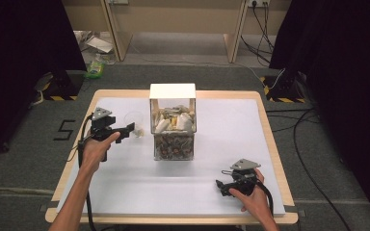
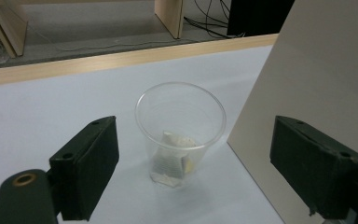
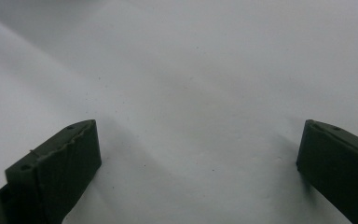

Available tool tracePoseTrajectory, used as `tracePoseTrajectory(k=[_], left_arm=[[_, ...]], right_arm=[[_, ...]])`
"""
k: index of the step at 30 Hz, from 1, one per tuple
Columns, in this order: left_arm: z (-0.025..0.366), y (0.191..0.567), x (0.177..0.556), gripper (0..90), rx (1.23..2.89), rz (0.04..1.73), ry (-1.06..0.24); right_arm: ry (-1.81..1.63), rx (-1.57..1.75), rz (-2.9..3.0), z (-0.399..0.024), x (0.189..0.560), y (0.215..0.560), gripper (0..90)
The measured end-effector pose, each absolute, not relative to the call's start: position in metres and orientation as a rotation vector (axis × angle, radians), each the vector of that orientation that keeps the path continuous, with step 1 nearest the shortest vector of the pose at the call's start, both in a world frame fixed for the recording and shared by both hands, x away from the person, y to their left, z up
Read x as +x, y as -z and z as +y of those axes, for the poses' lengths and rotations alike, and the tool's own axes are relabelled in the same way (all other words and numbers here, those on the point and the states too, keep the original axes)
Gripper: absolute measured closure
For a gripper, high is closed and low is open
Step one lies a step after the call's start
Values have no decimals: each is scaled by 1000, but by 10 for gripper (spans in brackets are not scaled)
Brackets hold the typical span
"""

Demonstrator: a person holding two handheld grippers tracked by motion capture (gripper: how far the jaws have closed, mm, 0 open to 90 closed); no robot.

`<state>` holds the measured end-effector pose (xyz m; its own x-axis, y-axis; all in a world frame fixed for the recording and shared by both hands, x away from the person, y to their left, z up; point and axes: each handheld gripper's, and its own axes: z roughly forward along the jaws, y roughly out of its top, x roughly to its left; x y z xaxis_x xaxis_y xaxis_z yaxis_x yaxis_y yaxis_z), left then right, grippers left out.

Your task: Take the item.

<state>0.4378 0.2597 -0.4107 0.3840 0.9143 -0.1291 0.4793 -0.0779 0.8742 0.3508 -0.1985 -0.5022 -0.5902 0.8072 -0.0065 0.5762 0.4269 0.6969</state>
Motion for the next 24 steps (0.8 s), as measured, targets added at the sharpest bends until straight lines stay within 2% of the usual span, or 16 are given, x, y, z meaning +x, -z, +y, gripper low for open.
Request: tracePoseTrajectory(k=[24], left_arm=[[252, 420, 404, 154, 1700, 1201, -568]], right_arm=[[-947, 1188, 2345, -198, 351, 502, 2]])
